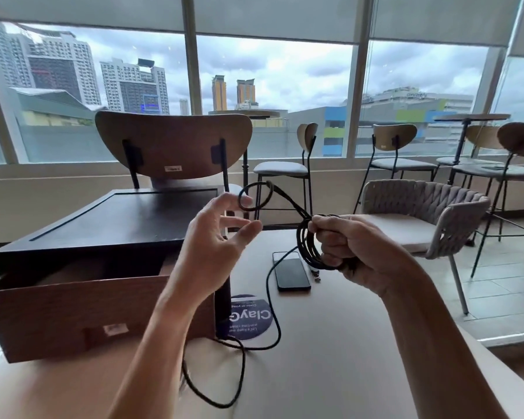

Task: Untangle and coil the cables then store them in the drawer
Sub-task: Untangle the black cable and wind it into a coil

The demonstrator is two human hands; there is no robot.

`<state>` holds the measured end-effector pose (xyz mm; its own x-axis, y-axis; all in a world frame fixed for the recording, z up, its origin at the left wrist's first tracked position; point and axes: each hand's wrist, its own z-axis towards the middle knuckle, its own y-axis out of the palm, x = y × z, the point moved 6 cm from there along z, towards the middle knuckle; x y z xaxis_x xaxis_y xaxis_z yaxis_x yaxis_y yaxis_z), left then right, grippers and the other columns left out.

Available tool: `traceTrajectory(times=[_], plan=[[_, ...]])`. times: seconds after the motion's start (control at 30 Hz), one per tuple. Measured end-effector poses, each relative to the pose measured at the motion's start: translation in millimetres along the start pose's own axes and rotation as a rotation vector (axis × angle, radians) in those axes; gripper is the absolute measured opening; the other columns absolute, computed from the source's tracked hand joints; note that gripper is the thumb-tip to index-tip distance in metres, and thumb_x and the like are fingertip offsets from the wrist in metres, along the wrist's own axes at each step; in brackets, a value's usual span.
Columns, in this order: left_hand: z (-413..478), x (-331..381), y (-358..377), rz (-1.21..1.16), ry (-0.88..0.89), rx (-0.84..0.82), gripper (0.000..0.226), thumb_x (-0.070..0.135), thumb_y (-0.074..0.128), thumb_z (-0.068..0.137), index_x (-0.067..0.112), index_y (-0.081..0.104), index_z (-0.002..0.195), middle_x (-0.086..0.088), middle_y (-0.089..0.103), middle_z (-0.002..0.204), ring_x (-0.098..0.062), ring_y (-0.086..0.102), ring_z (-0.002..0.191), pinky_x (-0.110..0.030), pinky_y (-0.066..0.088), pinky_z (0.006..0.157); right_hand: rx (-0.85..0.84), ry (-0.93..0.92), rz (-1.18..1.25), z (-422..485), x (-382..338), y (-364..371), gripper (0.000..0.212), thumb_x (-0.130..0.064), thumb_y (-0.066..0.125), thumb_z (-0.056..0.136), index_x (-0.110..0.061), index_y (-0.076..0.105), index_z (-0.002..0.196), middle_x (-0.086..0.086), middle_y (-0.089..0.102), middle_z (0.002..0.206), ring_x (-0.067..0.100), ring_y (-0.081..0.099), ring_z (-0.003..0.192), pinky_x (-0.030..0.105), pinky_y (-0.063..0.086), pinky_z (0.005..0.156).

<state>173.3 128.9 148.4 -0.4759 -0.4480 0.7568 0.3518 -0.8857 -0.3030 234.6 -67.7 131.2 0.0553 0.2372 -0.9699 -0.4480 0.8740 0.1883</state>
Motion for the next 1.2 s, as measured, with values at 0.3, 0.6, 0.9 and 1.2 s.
traceTrajectory(times=[0.3,0.6,0.9,1.2], plan=[[-3.0,10.8,46.4,-0.544,-0.103,-0.05,0.055,0.046,0.063,0.079,0.032,0.052,0.131,0.009,0.063,0.13,-0.003,0.061,0.12,-0.023,0.054,0.094,0.065,-0.111,-0.323,5.1,1.6,13.5,0.023,-0.011,0.044,0.104,-0.008,0.054,0.085,-0.008,0.031,0.054,0.005,0.024,0.045,0.019,0.023,0.043],[-5.5,-29.8,41.9,-0.62,-0.297,0.408,0.008,0.013,0.07,0.092,0.005,0.068,0.093,-0.014,0.073,0.091,-0.022,0.074,0.084,-0.029,0.059,0.078,-0.234,-0.168,-0.715,-0.5,8.4,48.6,0.027,-0.013,0.044,0.105,-0.011,0.047,0.078,-0.011,0.04,0.056,0.005,0.031,0.049,0.019,0.028,0.046],[-7.2,-43.9,50.4,-0.634,-0.577,0.09,0.02,0.018,0.069,0.092,0.0,0.062,0.1,-0.009,0.064,0.079,-0.012,0.071,0.061,-0.014,0.054,0.056,0.222,-0.394,-0.897,13.6,2.1,26.3,0.025,-0.023,0.048,0.103,-0.01,0.051,0.083,-0.002,0.056,0.069,0.013,0.048,0.059,0.028,0.039,0.055],[-8.4,-6.7,-15.2,-0.358,-0.397,-0.23,0.015,0.022,0.066,0.087,0.009,0.069,0.094,-0.003,0.071,0.071,-0.009,0.061,0.062,-0.019,0.051,0.06,0.623,-0.357,-1.101,8.8,-3.6,-27.7,0.022,-0.024,0.045,0.103,-0.009,0.045,0.087,0.021,0.066,0.091,0.044,0.058,0.092,0.035,0.033,0.068]])
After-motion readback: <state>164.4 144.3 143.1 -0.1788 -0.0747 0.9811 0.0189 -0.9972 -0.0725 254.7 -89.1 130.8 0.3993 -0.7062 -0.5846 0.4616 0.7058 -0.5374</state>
